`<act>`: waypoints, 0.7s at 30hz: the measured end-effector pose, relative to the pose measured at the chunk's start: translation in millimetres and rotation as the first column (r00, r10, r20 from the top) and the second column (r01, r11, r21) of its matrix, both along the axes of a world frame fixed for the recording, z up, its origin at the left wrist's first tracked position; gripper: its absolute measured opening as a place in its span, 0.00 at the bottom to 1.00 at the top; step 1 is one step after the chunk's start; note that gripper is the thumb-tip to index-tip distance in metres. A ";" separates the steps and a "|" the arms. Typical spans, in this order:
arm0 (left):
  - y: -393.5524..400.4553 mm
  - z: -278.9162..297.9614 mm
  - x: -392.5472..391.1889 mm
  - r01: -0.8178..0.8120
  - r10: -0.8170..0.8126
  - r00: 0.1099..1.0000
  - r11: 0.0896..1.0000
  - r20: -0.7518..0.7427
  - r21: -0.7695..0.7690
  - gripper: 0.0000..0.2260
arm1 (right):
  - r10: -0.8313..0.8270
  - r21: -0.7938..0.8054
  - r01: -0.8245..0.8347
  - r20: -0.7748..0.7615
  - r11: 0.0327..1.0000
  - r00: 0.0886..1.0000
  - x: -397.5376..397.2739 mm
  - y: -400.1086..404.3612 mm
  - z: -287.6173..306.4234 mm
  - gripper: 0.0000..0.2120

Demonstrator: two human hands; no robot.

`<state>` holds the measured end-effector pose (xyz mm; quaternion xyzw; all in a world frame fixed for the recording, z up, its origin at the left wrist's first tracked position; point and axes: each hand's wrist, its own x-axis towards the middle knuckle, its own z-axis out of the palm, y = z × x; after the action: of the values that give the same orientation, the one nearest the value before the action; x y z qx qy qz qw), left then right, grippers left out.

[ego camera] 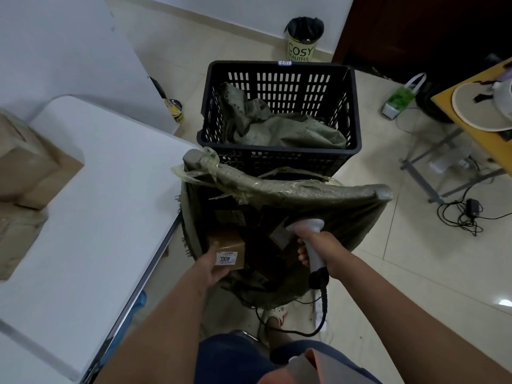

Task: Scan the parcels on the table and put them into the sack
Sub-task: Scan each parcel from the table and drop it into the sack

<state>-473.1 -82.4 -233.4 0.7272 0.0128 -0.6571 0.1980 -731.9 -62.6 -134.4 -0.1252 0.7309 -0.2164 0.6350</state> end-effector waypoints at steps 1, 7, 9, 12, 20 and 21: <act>-1.5 -0.3 -4.4 0.051 -0.050 0.999 0.999 -0.015 0.017 0.18 | -0.009 0.001 0.009 -0.015 1.000 1.000 -1.9 0.1 -1.0 0.16; 2.5 4.1 -41.3 0.439 -0.427 0.896 0.894 -0.123 0.086 0.19 | -0.091 -0.009 0.090 -0.137 0.996 0.986 -20.1 7.1 -7.3 0.16; 3.5 4.2 -56.7 0.524 -0.516 0.850 0.850 -0.106 0.058 0.17 | -0.116 -0.005 0.117 -0.159 0.993 0.980 -26.6 10.3 -9.3 0.17; 2.8 -1.3 -82.2 0.621 -0.624 0.780 0.781 -0.043 -0.064 0.26 | -0.148 -0.006 0.149 -0.162 0.989 0.976 -32.8 14.2 -10.3 0.17; -0.3 6.6 -107.4 0.756 -0.752 0.653 0.642 0.091 -0.127 0.23 | -0.155 -0.004 0.156 -0.131 0.988 0.979 -33.0 16.4 -11.1 0.16; 0.6 6.1 -101.7 0.748 -0.744 0.663 0.654 0.084 -0.113 0.20 | -0.154 -0.005 0.154 -0.130 0.988 0.980 -32.1 16.7 -10.4 0.16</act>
<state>-574.9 -81.8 -227.3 0.6626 -0.3351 -0.6687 -0.0393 -764.0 -45.9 -144.9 -0.0803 0.7787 -0.2543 0.5679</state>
